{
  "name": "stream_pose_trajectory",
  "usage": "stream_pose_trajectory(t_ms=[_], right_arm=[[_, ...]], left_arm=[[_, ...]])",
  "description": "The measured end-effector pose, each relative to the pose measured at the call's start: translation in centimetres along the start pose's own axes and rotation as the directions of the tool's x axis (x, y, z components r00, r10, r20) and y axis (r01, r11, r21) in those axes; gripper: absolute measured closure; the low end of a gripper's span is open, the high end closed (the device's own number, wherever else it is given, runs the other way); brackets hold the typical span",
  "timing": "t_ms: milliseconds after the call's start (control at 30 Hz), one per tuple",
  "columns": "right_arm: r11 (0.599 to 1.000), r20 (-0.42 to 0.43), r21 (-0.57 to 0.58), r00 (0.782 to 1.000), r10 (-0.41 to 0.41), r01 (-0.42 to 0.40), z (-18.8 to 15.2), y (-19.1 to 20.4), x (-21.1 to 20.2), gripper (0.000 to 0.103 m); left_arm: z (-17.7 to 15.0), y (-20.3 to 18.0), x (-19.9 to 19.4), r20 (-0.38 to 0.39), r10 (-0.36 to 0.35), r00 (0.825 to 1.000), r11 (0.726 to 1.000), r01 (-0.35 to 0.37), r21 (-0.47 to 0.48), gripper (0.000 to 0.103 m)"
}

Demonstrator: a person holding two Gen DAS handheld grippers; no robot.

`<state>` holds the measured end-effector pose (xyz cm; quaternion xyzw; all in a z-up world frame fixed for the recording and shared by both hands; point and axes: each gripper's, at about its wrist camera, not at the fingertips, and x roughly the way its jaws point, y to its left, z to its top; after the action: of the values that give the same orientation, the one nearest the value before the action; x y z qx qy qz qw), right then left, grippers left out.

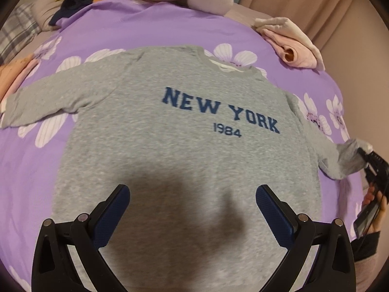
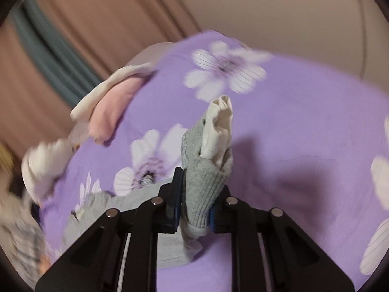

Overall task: Fold small clothes
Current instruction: 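Grasp the sweatshirt sleeve cuff with the right tool and lift it, then carry the sleeve across the sweatshirt body and release it with the right tool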

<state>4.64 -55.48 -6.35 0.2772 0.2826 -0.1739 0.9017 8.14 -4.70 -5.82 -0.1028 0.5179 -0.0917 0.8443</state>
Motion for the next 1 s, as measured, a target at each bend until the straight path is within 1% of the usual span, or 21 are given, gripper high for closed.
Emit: stream_pose_trajectory(t_ms=[67,133,267,400,700,1000], right_arm=[[0.994,0.017,-0.106,1.0,-0.01,0.012,-0.1,3.1,-0.7,0.085],[0.983,0.024,-0.182,1.0,-0.005,0.009,-0.4,5.7,-1.1,0.085],[0.959,0.02,-0.284,1.0,0.012,-0.006,-1.5,9.8,-1.6,0.086],[0.918,0.014,-0.395,0.999,0.041,-0.032,-3.4,14.3,-1.7,0.086],[0.845,0.0,-0.532,0.998,0.069,-0.059,-7.4,21.5,-1.9,0.087],[0.796,-0.023,-0.599,0.995,0.094,-0.09,-9.8,25.1,-1.7,0.087]], left_arm=[[-0.2,0.9,-0.4,0.001,-0.006,1.0,1.0,0.006,-0.015,0.001],[-0.4,1.7,-0.7,0.002,-0.01,1.0,1.0,0.01,-0.027,0.001],[-0.8,3.2,-1.4,0.006,-0.016,1.0,0.998,0.016,-0.053,0.001],[-1.3,4.5,-2.0,0.012,-0.02,1.0,0.998,0.021,-0.059,0.001],[-2.0,7.3,-2.3,0.008,-0.027,1.0,0.995,0.027,-0.094,0.001],[-2.1,8.5,-2.2,0.004,-0.037,0.999,0.993,0.037,-0.109,0.001]])
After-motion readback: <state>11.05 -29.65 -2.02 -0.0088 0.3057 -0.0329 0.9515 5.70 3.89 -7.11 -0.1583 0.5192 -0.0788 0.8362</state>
